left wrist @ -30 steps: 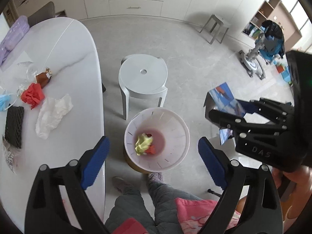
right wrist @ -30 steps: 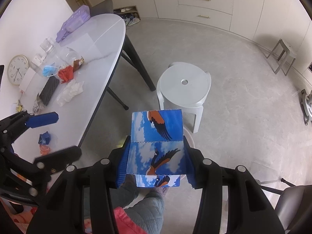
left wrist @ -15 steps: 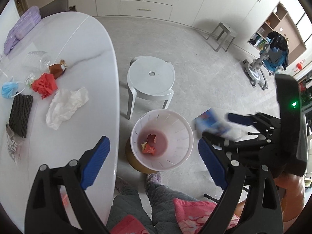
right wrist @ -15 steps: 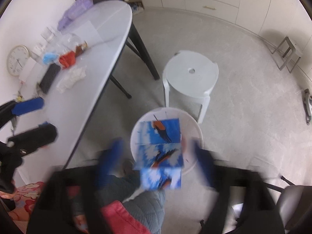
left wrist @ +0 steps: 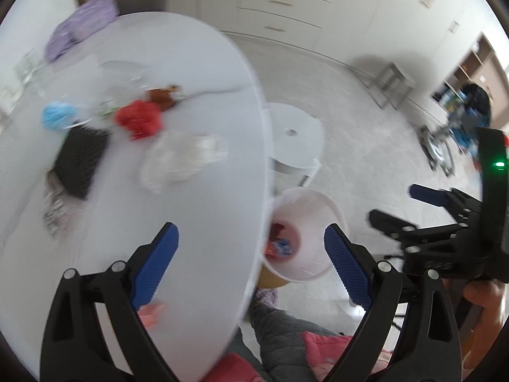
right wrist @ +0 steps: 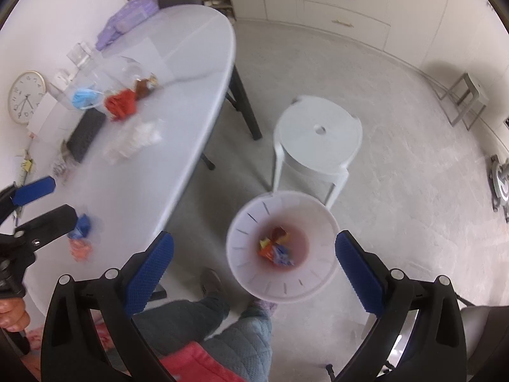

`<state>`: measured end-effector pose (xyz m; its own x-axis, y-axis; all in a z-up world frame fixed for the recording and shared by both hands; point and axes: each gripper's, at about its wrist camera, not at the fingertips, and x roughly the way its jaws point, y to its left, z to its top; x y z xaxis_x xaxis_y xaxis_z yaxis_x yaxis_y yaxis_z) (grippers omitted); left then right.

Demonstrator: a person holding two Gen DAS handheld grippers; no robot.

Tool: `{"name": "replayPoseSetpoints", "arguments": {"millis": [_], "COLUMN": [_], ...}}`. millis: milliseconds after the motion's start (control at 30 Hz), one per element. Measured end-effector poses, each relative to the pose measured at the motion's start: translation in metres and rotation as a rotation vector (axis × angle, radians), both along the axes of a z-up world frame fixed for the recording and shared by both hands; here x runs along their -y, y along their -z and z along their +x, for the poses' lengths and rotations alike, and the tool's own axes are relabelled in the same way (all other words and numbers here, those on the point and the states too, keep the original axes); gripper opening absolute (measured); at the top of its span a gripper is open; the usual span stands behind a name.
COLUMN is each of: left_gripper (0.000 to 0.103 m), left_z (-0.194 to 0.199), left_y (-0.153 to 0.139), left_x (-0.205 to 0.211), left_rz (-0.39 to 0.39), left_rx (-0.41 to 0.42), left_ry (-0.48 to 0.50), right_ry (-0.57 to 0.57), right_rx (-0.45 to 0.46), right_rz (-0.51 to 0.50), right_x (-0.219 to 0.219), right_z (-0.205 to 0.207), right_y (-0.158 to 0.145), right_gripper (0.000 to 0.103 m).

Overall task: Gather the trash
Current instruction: 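Grasp the clear snack bag with the left tool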

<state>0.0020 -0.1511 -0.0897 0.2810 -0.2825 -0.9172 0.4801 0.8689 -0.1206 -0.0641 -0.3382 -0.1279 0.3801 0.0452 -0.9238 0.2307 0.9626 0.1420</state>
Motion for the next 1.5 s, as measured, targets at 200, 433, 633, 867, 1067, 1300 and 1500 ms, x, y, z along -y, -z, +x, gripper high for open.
{"name": "replayPoseSetpoints", "arguments": {"millis": [200,433,633,867,1067,1300,1500], "left_gripper": [0.089,0.089,0.089,0.088,0.054,0.043,0.043], "left_z": [0.035,0.076,0.105,0.133,0.135,0.13,0.124], "left_y": [0.005,0.026,0.047,0.083,0.099,0.085,0.053], "left_x": [-0.077,-0.165,-0.195,-0.201,-0.199,-0.213,-0.235], "left_rz": [0.026,0.094,0.188,0.183,0.191,0.114,0.038], "left_rx": [0.011,0.056,0.135,0.026,0.02,0.058,0.081], "left_ry": [-0.208,-0.371,-0.131,0.124,0.249,0.26,0.163], "right_ry": [-0.062,-0.179,-0.23,-0.195,-0.139,-0.08,-0.074], "right_rx": [0.048,0.044,0.015,-0.038,-0.065,-0.068,-0.088], "right_rz": [0.002,0.01,0.0,-0.017,-0.014,0.012,0.017], "right_x": [-0.043,-0.103,-0.14,-0.167,-0.174,-0.168,-0.161], "right_z": [0.034,0.074,0.09,0.101,0.106,0.11,0.145], "right_y": [-0.015,-0.017,-0.015,-0.009,-0.004,-0.001,0.024], "right_gripper": [0.101,0.101,0.101,0.101,0.101,0.101,0.101]}}
